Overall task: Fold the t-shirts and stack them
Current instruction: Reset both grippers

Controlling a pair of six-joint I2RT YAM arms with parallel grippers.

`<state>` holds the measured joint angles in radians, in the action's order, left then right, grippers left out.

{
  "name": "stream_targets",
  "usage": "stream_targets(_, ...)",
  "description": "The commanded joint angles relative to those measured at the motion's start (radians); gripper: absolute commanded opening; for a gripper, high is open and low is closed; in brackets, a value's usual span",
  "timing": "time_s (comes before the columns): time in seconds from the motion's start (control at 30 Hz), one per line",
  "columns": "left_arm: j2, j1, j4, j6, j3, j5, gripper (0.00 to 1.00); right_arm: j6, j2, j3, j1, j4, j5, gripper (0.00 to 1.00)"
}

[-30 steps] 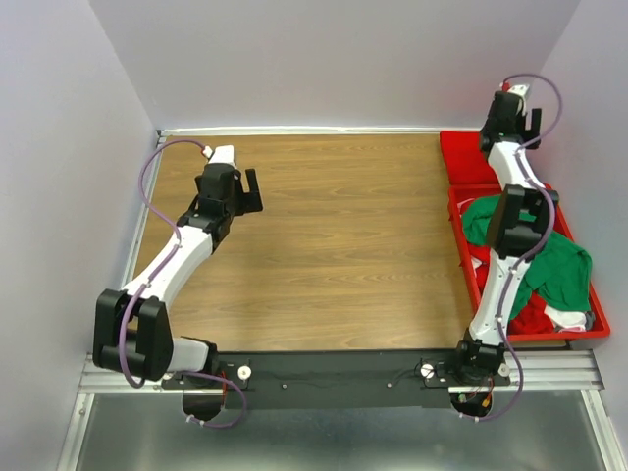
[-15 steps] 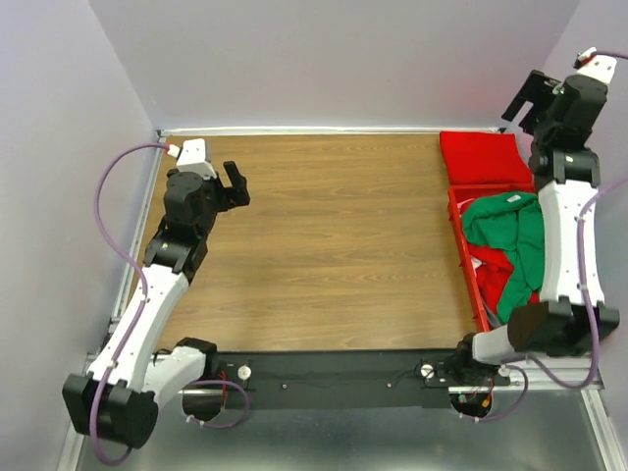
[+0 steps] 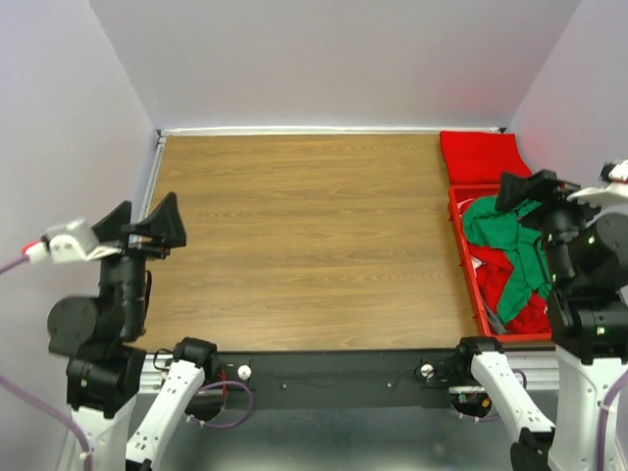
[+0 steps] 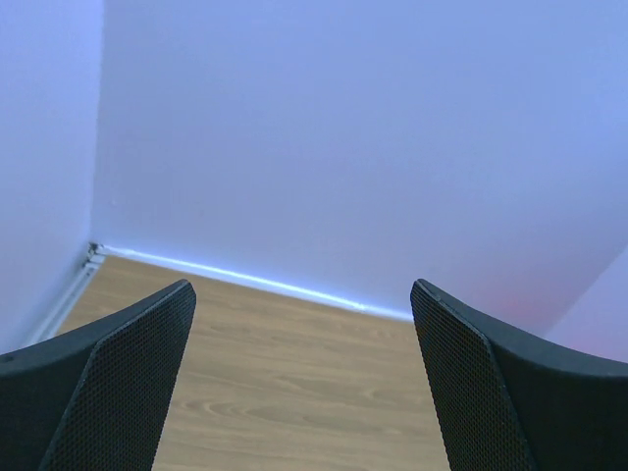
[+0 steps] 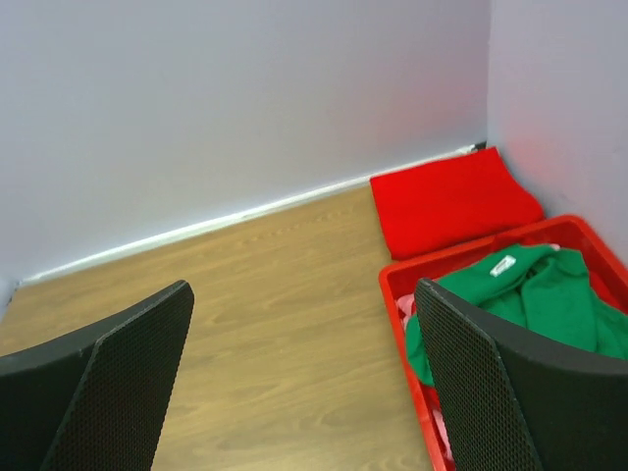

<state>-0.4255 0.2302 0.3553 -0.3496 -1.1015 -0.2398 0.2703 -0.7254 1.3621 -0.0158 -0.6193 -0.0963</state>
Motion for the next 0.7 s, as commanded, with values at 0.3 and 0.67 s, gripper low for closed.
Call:
stream_targets(0.3, 0.169, 0.000, -0.001, -0.029, 0.178, -0.162, 0.98, -0.083, 0.288, -0.317, 0.143, 0.070, -0.276, 1.00)
stream_targets(0.67, 0.114, 0.000, -0.071, -0.043, 0.206, -0.142, 0.98, -0.125, 0.354, -0.370, 0.175, 0.090, -0.310, 1.00)
